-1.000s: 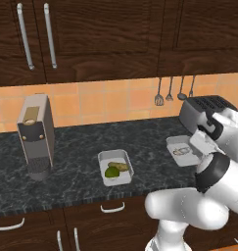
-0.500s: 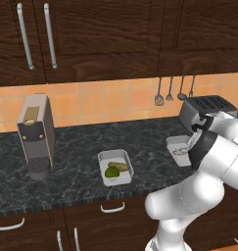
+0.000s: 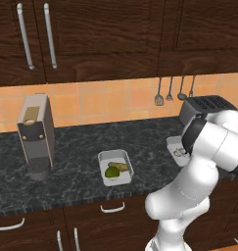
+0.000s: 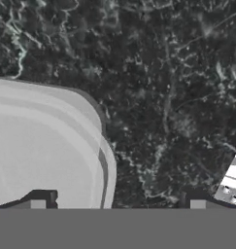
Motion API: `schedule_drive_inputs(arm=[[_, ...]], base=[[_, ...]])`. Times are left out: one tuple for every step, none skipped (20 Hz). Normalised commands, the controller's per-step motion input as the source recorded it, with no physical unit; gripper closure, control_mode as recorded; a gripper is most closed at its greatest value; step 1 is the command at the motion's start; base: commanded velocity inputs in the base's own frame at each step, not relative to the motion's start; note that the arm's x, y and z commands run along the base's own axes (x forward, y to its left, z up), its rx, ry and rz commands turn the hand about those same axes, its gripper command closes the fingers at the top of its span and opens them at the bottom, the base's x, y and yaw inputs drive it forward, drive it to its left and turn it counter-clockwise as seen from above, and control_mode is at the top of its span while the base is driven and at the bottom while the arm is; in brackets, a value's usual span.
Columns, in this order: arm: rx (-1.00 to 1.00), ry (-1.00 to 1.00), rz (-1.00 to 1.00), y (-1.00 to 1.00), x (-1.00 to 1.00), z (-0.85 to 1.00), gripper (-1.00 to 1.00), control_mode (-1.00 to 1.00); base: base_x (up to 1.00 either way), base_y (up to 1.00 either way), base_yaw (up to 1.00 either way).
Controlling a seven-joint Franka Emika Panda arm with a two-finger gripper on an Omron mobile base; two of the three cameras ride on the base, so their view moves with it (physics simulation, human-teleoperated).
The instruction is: Take the meat container that has the fish and place it on the second highest rack of the freezer. Then take the vegetable container that has the lime and potato and place it on the highest rack of the freezer.
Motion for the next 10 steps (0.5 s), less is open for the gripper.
schedule_drive_inputs(arm=[[-0.07, 0.13, 0.0, 0.48, 0.0, -0.76, -1.0, -1.0], [-0.11, 0.17, 0.0, 0.59, 0.0, -0.87, 1.0, -1.0], [-0.09, 0.17, 0.0, 0.63, 0.0, -0.76, 1.0, -1.0], [-0.06, 0.14, 0.0, 0.52, 0.0, -0.69, 1.0, -1.0], [-0.02, 0.14, 0.0, 0.44, 0.0, -0.51, 1.0, -1.0], [0.0, 0.06, 0.0, 0.47, 0.0, -0.34, 1.0, -1.0], [0.0, 0.0, 0.0, 0.53, 0.0, -0.22, 1.0, -1.0], [-0.02, 0.0, 0.04, 0.6, 0.0, -0.11, 1.0, -1.0], [-0.04, 0.0, 0.04, 0.55, -0.01, -0.05, 1.0, -1.0], [-0.02, -0.03, 0.01, 0.37, -0.23, 0.0, 1.0, -1.0]], base=[[0.0, 0.0, 0.0], [0.0, 0.0, 0.0], [0.0, 0.0, 0.0], [0.0, 0.0, 0.0], [0.0, 0.0, 0.0], [0.0, 0.0, 0.0], [0.0, 0.0, 0.0], [0.0, 0.0, 0.0], [0.0, 0.0, 0.0], [0.0, 0.0, 0.0]])
